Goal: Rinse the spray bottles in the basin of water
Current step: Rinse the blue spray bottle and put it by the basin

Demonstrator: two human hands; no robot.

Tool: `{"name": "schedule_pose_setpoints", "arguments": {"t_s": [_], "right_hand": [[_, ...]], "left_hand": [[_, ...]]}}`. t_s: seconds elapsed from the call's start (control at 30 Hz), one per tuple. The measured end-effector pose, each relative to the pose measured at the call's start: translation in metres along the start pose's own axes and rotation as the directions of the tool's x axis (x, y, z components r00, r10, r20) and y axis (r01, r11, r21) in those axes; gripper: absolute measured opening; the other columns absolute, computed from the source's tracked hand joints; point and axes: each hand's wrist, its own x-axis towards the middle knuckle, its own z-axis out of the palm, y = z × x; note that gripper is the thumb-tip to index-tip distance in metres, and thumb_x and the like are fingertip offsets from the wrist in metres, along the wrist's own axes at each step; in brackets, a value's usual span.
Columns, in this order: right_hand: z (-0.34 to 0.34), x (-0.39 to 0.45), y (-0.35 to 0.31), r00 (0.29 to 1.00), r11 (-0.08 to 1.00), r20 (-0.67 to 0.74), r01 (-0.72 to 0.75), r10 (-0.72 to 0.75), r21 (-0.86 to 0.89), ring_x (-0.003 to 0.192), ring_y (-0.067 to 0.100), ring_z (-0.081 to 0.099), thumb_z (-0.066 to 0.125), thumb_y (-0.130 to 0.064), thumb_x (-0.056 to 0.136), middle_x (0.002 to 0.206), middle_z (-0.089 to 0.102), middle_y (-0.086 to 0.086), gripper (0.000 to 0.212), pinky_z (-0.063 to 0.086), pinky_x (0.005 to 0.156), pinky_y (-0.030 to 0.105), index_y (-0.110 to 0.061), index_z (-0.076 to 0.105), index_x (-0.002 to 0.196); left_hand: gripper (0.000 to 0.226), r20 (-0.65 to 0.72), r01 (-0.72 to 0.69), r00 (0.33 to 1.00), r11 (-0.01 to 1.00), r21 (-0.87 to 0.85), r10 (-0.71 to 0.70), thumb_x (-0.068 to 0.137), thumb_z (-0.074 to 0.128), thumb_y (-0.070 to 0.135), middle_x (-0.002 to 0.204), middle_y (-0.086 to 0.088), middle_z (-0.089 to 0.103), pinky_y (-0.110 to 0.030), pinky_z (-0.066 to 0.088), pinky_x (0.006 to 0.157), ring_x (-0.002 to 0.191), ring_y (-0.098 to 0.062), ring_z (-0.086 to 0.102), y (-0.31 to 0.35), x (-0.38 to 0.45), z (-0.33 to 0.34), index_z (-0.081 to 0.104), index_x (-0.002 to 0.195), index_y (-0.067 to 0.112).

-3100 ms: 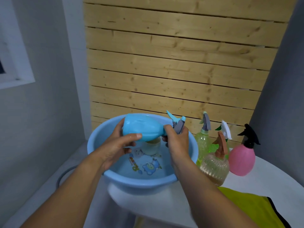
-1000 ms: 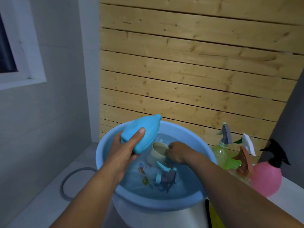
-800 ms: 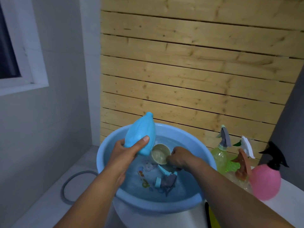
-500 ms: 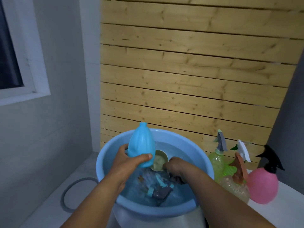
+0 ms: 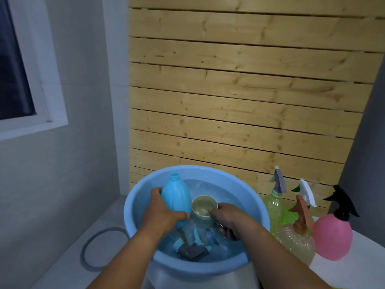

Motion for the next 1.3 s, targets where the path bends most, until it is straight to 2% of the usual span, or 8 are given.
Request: {"name": "schedule_pose_setpoints", "arguments": {"t_s": [0.2, 0.4, 0.57, 0.67, 0.77, 1.0, 1.13, 1.3], "right_hand": [[0.003, -0.002, -0.003, 0.996, 0.997, 0.057, -0.066, 0.063, 0.038, 0.036, 0.012, 0.040, 0.041, -0.024, 0.088, 0.060, 0.047, 0.005, 0.019, 0.027, 0.043, 0.013, -0.020, 0.057, 0.097], [0.002, 0.004, 0.002, 0.999, 0.997, -0.052, 0.021, -0.017, 0.075, 0.033, 0.015, 0.035, 0.047, -0.029, 0.092, 0.046, 0.044, 0.001, 0.019, 0.028, 0.043, 0.017, -0.020, 0.063, 0.090], [0.001, 0.006, 0.007, 0.956, 0.986, -0.242, 0.163, -0.167, -0.037, 0.062, 0.021, 0.052, 0.061, -0.051, 0.086, 0.091, 0.056, 0.003, 0.056, 0.044, 0.059, 0.027, -0.019, 0.051, 0.131], [0.000, 0.001, 0.006, 0.921, 0.970, -0.325, 0.162, -0.215, -0.182, 0.092, 0.028, 0.065, 0.063, -0.056, 0.084, 0.097, 0.057, 0.001, 0.047, 0.054, 0.082, 0.037, -0.019, 0.053, 0.111], [0.000, -0.007, 0.001, 0.889, 0.910, -0.355, 0.142, -0.290, -0.389, 0.088, 0.026, 0.063, 0.060, -0.056, 0.086, 0.088, 0.061, 0.000, 0.038, 0.041, 0.069, 0.029, -0.020, 0.052, 0.095], [0.005, -0.016, -0.007, 0.835, 0.830, -0.374, 0.161, -0.403, -0.534, 0.110, 0.025, 0.060, 0.067, -0.049, 0.083, 0.121, 0.063, 0.002, 0.041, 0.046, 0.088, 0.031, -0.028, 0.064, 0.119], [0.008, -0.020, -0.007, 0.828, 0.801, -0.373, 0.142, -0.418, -0.581, 0.100, 0.024, 0.062, 0.067, -0.047, 0.082, 0.108, 0.062, 0.000, 0.032, 0.045, 0.077, 0.029, -0.025, 0.069, 0.104], [0.005, -0.021, -0.004, 0.855, 0.899, -0.388, 0.181, -0.344, -0.399, 0.064, 0.017, 0.057, 0.063, -0.046, 0.074, 0.061, 0.060, -0.009, 0.028, 0.037, 0.054, 0.027, -0.020, 0.061, 0.064]], "left_hand": [[0.092, 0.004, -0.008, 1.000, 0.987, 0.163, 0.007, 0.055, 0.092, 0.030, 0.119, -0.003, 0.051, -0.045, 0.052, 0.089, 0.104, -0.028, 0.058, 0.004, -0.002, -0.001, 0.034, 0.126, 0.021], [0.084, 0.010, -0.039, 0.999, 0.953, 0.301, 0.038, 0.058, 0.088, 0.034, 0.116, -0.001, 0.053, -0.045, 0.049, 0.091, 0.107, -0.028, 0.057, 0.005, -0.005, 0.000, 0.032, 0.119, 0.023], [0.087, -0.016, -0.013, 1.000, 0.919, 0.394, 0.021, 0.058, 0.088, 0.042, 0.118, -0.003, 0.056, -0.044, 0.049, 0.091, 0.111, -0.029, 0.056, 0.004, -0.004, 0.001, 0.035, 0.122, 0.020], [0.087, -0.004, -0.002, 1.000, 0.910, 0.415, 0.004, 0.058, 0.088, 0.045, 0.119, -0.003, 0.056, -0.044, 0.048, 0.092, 0.112, -0.029, 0.055, 0.002, -0.004, 0.002, 0.033, 0.121, 0.020], [0.094, 0.006, -0.015, 1.000, 0.906, 0.424, 0.014, 0.060, 0.086, 0.046, 0.121, -0.003, 0.055, -0.044, 0.048, 0.093, 0.113, -0.029, 0.055, 0.001, -0.003, 0.003, 0.028, 0.130, 0.023], [0.107, 0.021, -0.029, 1.000, 0.898, 0.440, 0.022, 0.059, 0.086, 0.047, 0.123, -0.004, 0.053, -0.046, 0.047, 0.095, 0.115, -0.029, 0.053, -0.001, -0.003, 0.003, 0.019, 0.141, 0.031], [0.105, 0.013, -0.016, 1.000, 0.897, 0.441, 0.011, 0.058, 0.087, 0.047, 0.123, -0.003, 0.051, -0.045, 0.047, 0.093, 0.114, -0.028, 0.053, -0.002, -0.001, 0.005, 0.022, 0.138, 0.028], [0.108, 0.056, -0.013, 0.998, 0.876, 0.482, -0.015, 0.056, 0.088, 0.048, 0.122, -0.003, 0.050, -0.044, 0.047, 0.093, 0.114, -0.028, 0.053, -0.003, 0.000, 0.007, 0.019, 0.138, 0.027]]}}
